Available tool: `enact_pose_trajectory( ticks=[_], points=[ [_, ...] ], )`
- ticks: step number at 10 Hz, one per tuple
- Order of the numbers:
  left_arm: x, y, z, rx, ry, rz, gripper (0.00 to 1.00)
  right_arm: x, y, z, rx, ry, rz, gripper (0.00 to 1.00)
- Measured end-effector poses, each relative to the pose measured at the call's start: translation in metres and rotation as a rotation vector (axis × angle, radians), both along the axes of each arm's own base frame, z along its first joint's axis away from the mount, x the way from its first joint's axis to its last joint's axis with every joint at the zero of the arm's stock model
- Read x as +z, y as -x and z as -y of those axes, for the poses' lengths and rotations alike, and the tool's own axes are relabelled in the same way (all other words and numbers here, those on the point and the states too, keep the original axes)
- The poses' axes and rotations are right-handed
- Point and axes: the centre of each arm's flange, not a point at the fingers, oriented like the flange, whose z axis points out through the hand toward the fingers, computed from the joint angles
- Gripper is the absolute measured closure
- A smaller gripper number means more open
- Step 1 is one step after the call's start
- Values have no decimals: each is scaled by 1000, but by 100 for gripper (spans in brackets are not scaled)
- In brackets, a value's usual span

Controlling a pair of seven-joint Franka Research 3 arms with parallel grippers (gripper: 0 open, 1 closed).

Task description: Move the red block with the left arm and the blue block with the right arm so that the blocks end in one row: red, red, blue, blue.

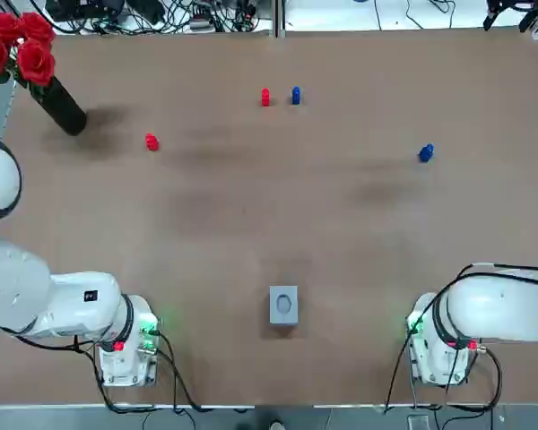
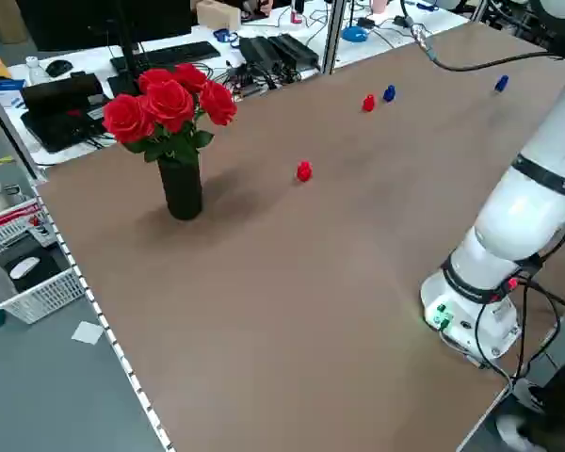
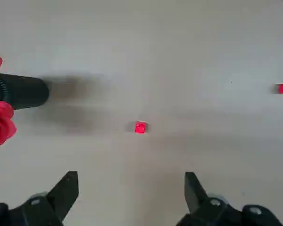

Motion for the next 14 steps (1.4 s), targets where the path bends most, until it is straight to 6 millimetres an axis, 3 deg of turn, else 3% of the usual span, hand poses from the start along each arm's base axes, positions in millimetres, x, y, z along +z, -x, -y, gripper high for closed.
enact_pose_trajectory(
  ticks=[5, 6, 8, 10, 12, 14],
  points=[
    [1, 0, -3, 6, 0, 2, 1, -6, -2, 1, -2, 2, 11, 0],
    [0, 0, -9, 22, 0, 0, 1, -24, -7, 4, -8, 3, 22, 0],
    [-13, -7, -19, 42, 0, -21, 1, -88, -15, 8, -23, 6, 40, 0],
    [-48, -25, -21, 44, 2, -43, 1, -134, -15, 10, -29, 11, 56, 0],
    [-105, -42, -15, 36, 4, -30, 1, -184, -11, 9, -31, 17, 71, 0],
    [-163, -42, -4, 19, 5, -42, 1, -227, -12, 11, -12, 30, 64, 0]
  ],
)
